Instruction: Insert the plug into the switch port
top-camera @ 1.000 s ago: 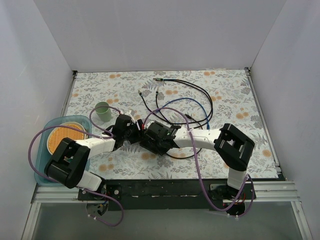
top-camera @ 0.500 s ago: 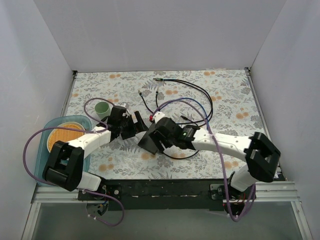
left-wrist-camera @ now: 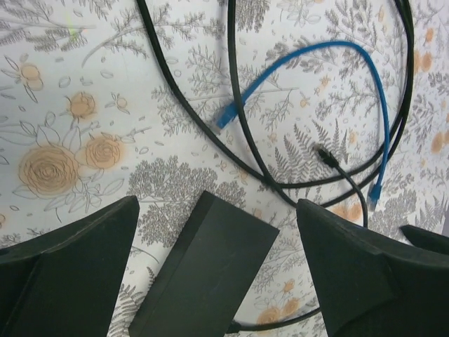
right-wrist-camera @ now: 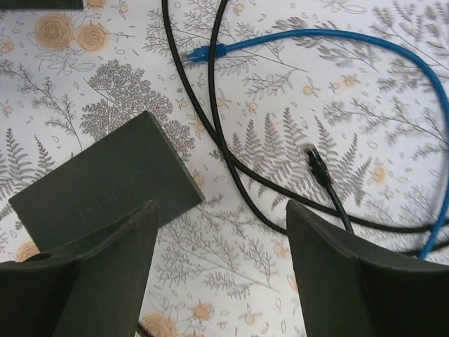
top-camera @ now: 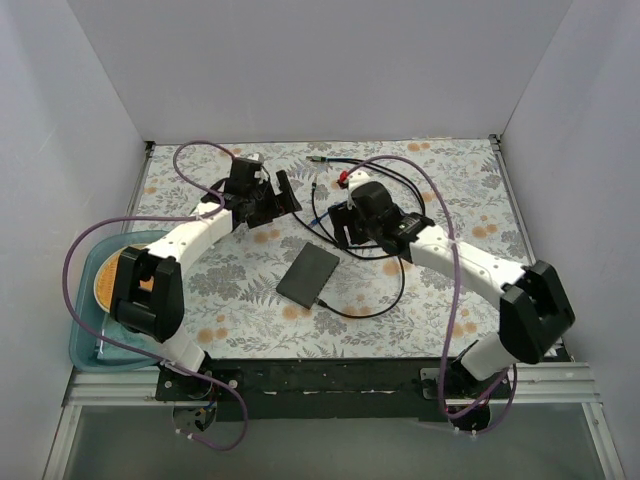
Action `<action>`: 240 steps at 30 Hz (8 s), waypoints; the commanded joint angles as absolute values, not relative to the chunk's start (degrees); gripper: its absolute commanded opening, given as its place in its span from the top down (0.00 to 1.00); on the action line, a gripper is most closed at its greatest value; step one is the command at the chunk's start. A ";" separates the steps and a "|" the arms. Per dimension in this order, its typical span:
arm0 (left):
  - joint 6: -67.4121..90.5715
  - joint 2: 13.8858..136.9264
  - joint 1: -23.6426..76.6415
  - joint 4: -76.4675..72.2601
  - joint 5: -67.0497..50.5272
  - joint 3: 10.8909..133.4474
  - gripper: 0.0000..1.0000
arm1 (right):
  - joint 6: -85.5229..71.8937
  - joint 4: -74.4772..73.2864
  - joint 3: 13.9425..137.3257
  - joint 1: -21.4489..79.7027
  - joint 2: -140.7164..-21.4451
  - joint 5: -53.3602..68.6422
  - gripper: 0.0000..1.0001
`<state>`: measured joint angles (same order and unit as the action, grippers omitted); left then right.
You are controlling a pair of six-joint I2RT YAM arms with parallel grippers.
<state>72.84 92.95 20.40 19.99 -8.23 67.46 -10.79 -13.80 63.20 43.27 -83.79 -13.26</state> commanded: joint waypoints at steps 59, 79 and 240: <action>81.83 85.16 17.14 -5.10 -34.72 47.20 0.11 | -2.99 -1.49 47.20 45.44 -78.40 19.07 0.99; 82.26 90.88 17.23 -9.23 -36.65 48.96 0.87 | -2.55 -3.78 47.11 48.52 -74.09 19.51 0.99; 82.36 76.29 28.12 9.40 -15.22 53.17 0.02 | -2.20 0.09 58.01 55.55 -80.60 -14.77 0.99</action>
<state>85.19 77.21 27.88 6.37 -20.16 51.11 -2.68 -1.45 59.05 55.40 -84.18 -13.26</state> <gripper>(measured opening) 0.963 0.061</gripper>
